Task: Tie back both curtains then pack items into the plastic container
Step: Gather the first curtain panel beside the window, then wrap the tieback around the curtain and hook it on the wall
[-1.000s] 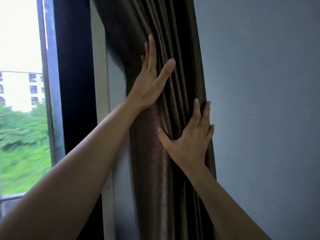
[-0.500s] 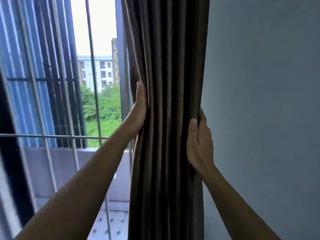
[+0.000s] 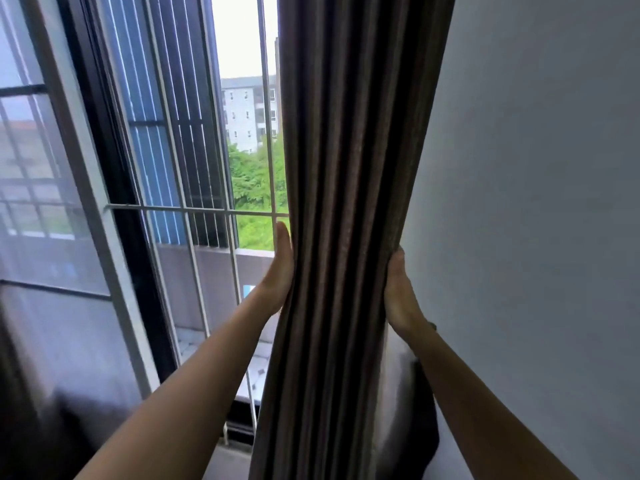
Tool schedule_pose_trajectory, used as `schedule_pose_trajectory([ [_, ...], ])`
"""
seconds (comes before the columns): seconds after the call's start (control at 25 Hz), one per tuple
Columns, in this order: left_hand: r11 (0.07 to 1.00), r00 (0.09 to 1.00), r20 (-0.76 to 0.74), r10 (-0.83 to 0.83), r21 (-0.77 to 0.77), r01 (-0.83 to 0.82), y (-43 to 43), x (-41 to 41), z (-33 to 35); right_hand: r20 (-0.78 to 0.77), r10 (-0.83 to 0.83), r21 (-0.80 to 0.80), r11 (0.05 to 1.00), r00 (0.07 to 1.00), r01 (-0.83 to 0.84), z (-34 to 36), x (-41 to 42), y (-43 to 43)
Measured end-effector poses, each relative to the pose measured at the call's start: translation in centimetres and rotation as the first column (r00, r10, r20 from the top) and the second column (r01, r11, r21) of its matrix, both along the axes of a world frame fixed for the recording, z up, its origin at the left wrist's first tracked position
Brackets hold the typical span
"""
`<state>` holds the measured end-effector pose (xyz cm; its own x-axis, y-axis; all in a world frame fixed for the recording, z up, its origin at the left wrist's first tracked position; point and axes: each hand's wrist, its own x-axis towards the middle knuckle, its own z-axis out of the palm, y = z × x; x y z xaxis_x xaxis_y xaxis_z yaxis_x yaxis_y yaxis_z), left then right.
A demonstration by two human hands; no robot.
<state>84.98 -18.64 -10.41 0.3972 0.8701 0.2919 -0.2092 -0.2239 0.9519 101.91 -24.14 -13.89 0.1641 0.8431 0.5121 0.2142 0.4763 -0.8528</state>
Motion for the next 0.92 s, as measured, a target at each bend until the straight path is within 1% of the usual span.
schedule_pose_trajectory([
  [0.08,0.998,0.999,-0.038,0.005,-0.063,-0.007,0.1,-0.7,-2.4,-0.013,0.028,-0.023,0.999,1.0,-0.028,-1.4,-0.9,-0.3],
  [0.12,0.996,0.998,-0.066,0.002,-0.084,-0.007,0.2,-0.9,-3.7,-0.021,0.036,-0.059,0.998,0.999,-0.037,-2.0,-1.2,-0.5],
  [0.16,0.995,0.994,-0.111,-0.01,-0.098,-0.001,0.2,-1.0,-4.8,-0.029,0.047,-0.104,0.993,0.998,-0.05,-2.5,-1.4,-0.8],
  [0.24,0.994,0.982,-0.184,-0.037,-0.111,0.017,-0.1,-0.4,-6.5,-0.024,0.078,-0.141,0.987,0.997,-0.08,-3.3,-1.6,-1.5],
  [0.32,0.989,0.976,-0.188,-0.109,-0.123,0.087,-0.7,0.7,-7.1,-0.025,0.075,-0.144,0.986,0.997,-0.078,-3.9,-1.7,-2.2],
  [0.48,0.965,0.959,-0.13,-0.252,-0.107,0.239,-1.7,2.9,-7.3,-0.175,0.047,-0.147,0.986,0.983,-0.073,-5.6,-1.2,-3.0],
  [0.6,0.964,0.958,-0.125,-0.259,-0.096,0.248,-2.4,4.2,-7.6,-0.163,0.002,-0.181,0.983,0.987,-0.032,-6.0,-0.5,-3.8],
  [0.68,0.959,0.953,-0.131,-0.274,-0.115,0.26,-2.7,4.9,-7.8,-0.175,-0.022,-0.184,0.983,0.984,-0.011,-6.1,0.0,-4.4],
  [0.76,0.959,0.946,-0.172,-0.275,-0.116,0.258,-3.0,5.4,-7.8,-0.197,-0.025,-0.226,0.974,0.98,-0.021,-6.6,0.6,-4.8],
  [0.88,0.975,0.945,-0.239,-0.223,-0.052,0.217,-3.6,5.6,-8.1,-0.175,-0.092,-0.197,0.979,0.98,0.056,-7.0,1.9,-5.3],
  [0.92,0.98,0.953,-0.233,-0.196,-0.017,0.197,-3.7,5.6,-8.3,-0.187,-0.116,-0.174,0.981,0.975,0.083,-6.7,2.4,-5.6],
])
